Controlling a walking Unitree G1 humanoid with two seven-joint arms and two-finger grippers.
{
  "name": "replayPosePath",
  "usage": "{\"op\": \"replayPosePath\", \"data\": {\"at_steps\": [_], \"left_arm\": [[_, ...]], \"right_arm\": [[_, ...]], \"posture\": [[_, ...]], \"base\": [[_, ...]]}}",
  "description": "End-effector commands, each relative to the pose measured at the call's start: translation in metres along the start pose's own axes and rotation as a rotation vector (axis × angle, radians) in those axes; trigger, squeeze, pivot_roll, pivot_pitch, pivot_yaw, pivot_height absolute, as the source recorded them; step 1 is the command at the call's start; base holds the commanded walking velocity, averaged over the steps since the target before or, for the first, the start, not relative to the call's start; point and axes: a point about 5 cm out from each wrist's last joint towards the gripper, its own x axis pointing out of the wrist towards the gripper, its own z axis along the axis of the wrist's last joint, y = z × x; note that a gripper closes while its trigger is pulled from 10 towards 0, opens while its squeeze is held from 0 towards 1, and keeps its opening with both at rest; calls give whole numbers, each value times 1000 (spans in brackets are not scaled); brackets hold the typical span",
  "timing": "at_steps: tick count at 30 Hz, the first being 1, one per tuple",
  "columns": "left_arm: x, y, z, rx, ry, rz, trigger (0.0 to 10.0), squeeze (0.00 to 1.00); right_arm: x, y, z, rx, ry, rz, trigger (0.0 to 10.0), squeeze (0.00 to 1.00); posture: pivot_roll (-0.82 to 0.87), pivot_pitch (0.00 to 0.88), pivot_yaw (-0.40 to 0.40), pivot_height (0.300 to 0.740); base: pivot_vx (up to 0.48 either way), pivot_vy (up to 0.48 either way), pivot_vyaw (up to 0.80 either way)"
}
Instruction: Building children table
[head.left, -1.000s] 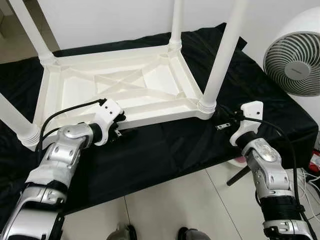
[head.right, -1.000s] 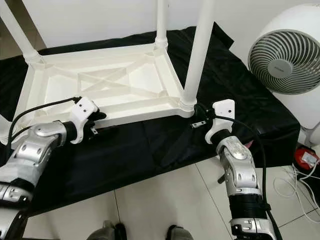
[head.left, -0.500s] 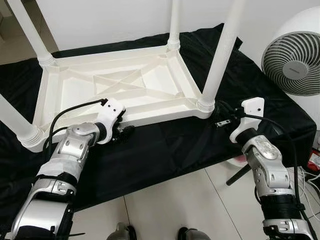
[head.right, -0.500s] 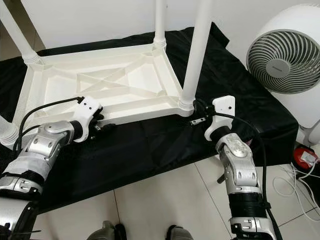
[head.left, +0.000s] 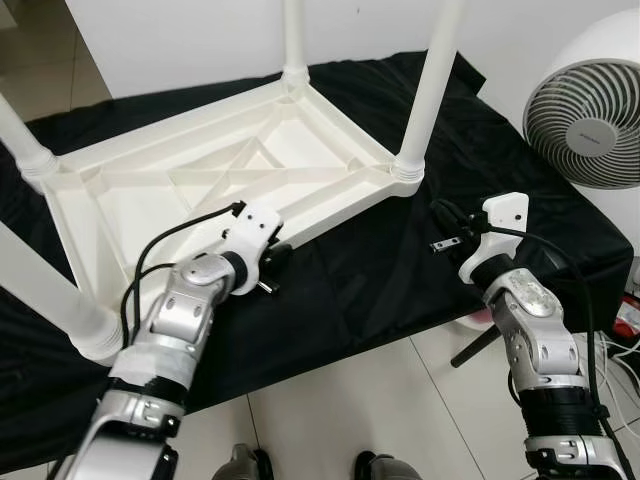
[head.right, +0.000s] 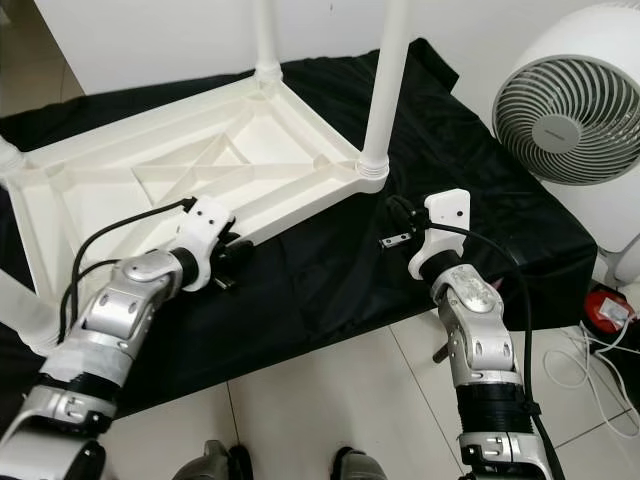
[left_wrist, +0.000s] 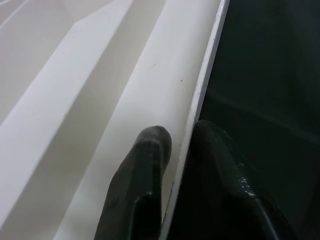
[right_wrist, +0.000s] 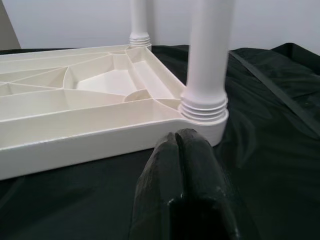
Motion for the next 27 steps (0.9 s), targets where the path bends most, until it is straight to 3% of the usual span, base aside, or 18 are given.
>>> {"op": "replayPosePath", "data": {"at_steps": [1,2,3,4,5,6,7,8,9,12,13,14,15,18,21,23,24,27], "left_arm": [[6,-12,15,51,-35,72,0,0],[6,-12,15,51,-35,72,0,0],[11,-16,19,57,-47,65,1176,0],[11,-16,19,57,-47,65,1176,0],[16,-20,24,70,-58,57,3255,0],[19,-23,28,77,-63,54,6431,0],[22,-25,31,100,-68,53,8510,0],[22,-25,31,100,-68,53,8510,0],[24,-26,33,128,-77,52,10000,0],[24,-27,35,160,-93,53,10000,0],[23,-27,37,121,-115,41,10000,227],[23,-27,37,121,-115,41,10000,227],[19,-27,40,82,-152,13,10000,1000],[12,-28,46,69,-222,-54,10000,1000],[1,-29,51,177,-272,-102,10000,1000],[1,-29,51,177,-272,-102,10000,1000],[-3,-27,50,208,-274,-113,10000,0],[-14,-21,46,216,-269,-143,10000,0]], "right_arm": [[4,5,-2,9,8,18,10000,0],[4,5,-2,9,8,18,10000,0],[5,6,-1,11,7,19,10000,0],[5,6,-1,11,7,19,10000,0],[6,7,-1,12,4,21,10000,0],[7,7,-1,13,2,22,10000,0],[7,8,0,13,0,22,10000,0],[7,8,0,13,0,22,10000,0],[6,8,0,14,-2,19,10000,0],[4,7,0,12,-2,7,10000,0],[3,6,-1,13,-3,1,10000,0],[3,6,-1,13,-3,1,10000,0],[2,7,-1,15,-4,-3,10000,0],[1,7,-1,18,-6,-5,10000,0],[2,8,-1,20,-8,-7,10000,0],[2,8,-1,20,-8,-7,10000,0],[3,7,-1,20,-10,-7,10000,0],[5,8,0,21,-11,-5,10000,0]], "posture": [[-85,121,38,740],[-85,121,38,740],[-80,120,34,740],[-80,120,34,740],[-87,120,38,740],[-87,120,38,740],[-92,119,42,740],[-92,119,42,740],[-97,120,49,740],[-104,117,57,740],[-109,114,64,740],[-109,114,64,740],[-109,114,64,740],[-111,112,67,740],[-111,109,68,740],[-111,109,68,740],[-99,111,62,740],[-95,113,58,740]], "base": [[0,0,0],[0,0,0],[0,0,0],[0,0,0],[0,0,0],[0,0,0],[0,0,0],[0,0,0],[0,0,0],[0,0,0],[0,0,0],[0,0,0],[0,0,0],[0,0,0],[0,0,0],[0,0,0],[0,0,0],[0,0,0]]}}
